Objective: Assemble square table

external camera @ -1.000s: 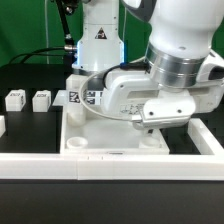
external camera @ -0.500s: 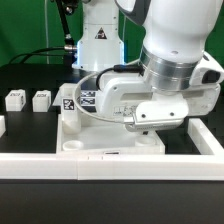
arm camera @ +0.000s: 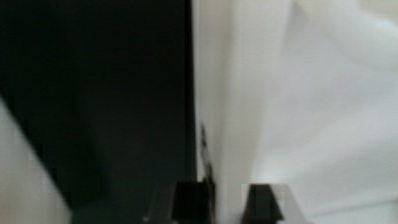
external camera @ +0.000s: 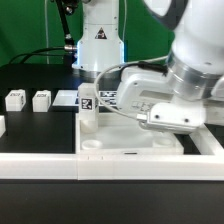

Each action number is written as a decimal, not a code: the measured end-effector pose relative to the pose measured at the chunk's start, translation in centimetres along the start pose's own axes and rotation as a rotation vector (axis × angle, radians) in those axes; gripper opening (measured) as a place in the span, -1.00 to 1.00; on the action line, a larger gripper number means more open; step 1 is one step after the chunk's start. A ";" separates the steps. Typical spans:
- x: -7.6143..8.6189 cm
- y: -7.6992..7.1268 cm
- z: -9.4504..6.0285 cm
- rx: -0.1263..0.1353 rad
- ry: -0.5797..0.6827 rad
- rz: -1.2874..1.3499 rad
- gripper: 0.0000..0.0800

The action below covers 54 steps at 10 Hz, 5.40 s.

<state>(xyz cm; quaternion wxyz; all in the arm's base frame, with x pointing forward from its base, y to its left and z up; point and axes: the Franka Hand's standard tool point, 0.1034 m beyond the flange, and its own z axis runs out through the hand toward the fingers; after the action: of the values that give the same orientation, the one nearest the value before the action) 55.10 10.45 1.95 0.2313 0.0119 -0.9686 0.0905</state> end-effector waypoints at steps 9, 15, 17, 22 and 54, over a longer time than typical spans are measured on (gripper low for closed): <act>-0.4 2.0 -0.2 0.042 0.054 0.048 -0.82; -0.1 -0.2 -0.4 0.075 0.073 0.071 0.17; 0.0 -0.9 -0.5 0.084 0.080 0.078 0.50; 0.0 -1.1 -0.4 0.083 0.083 0.080 0.62; 16.0 -24.5 1.1 -0.047 0.091 2.563 0.62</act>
Offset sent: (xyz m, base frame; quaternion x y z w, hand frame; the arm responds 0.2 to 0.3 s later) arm 0.0106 0.0136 0.0066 0.0171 0.0175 0.0207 0.9995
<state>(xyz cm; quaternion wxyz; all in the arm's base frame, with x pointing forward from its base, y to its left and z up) 41.92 -13.58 12.34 0.0122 -0.9317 -0.2805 0.2305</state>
